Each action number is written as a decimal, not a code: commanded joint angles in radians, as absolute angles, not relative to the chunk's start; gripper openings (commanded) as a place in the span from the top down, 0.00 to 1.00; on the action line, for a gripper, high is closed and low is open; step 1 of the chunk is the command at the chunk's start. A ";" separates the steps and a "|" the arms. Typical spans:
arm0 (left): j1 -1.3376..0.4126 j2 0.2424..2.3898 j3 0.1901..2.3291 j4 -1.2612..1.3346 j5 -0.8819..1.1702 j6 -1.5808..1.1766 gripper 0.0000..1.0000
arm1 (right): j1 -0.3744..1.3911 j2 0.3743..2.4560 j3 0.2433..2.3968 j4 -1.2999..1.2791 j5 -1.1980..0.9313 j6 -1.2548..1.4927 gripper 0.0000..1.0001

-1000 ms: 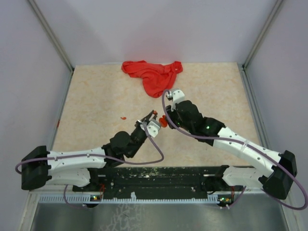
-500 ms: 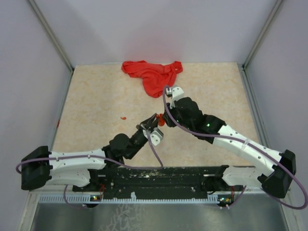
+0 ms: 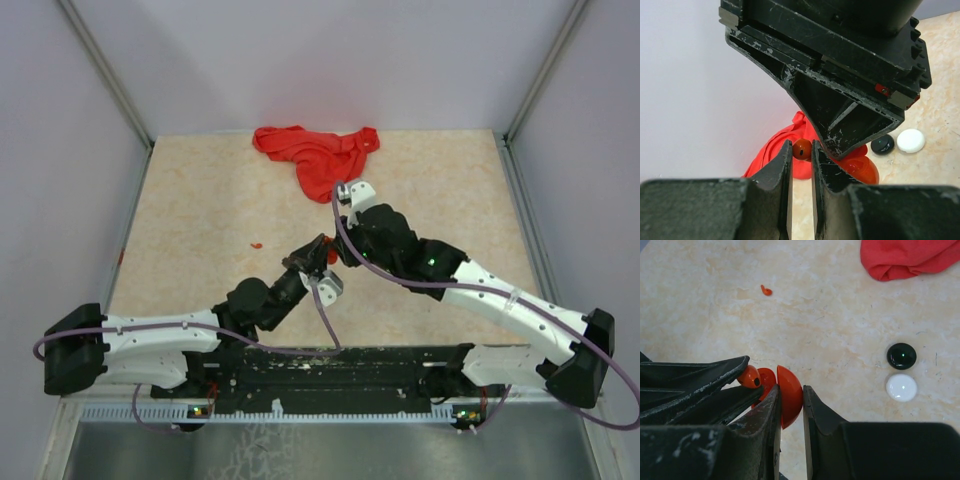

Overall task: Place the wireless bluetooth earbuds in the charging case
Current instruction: Place the earbud in the charging case.

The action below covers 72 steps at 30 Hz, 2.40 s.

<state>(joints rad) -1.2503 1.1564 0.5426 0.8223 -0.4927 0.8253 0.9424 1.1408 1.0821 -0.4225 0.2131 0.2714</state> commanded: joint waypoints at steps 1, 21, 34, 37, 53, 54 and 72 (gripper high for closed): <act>-1.255 1.158 0.565 0.809 -0.505 0.868 0.92 | 0.964 1.132 1.144 -0.403 0.259 0.250 0.92; -1.269 1.156 0.554 0.746 -0.505 0.880 0.93 | 0.985 1.132 1.145 -0.399 0.306 0.244 0.92; -1.303 1.186 0.576 0.692 -0.539 0.892 0.87 | 0.988 1.135 1.141 -0.396 0.338 0.239 0.92; -1.313 1.189 0.583 0.675 -0.547 0.871 0.84 | 0.990 1.138 1.140 -0.393 0.345 0.238 0.92; -1.336 1.202 0.620 0.594 -0.557 0.775 0.72 | 1.000 1.147 1.144 -0.388 0.358 0.232 0.92; -1.337 1.200 0.621 0.592 -0.555 0.769 0.70 | 0.999 1.147 1.146 -0.387 0.358 0.231 0.92; -1.342 1.076 0.654 0.466 -0.527 0.500 0.53 | 1.001 1.148 1.123 -0.383 0.400 0.208 0.91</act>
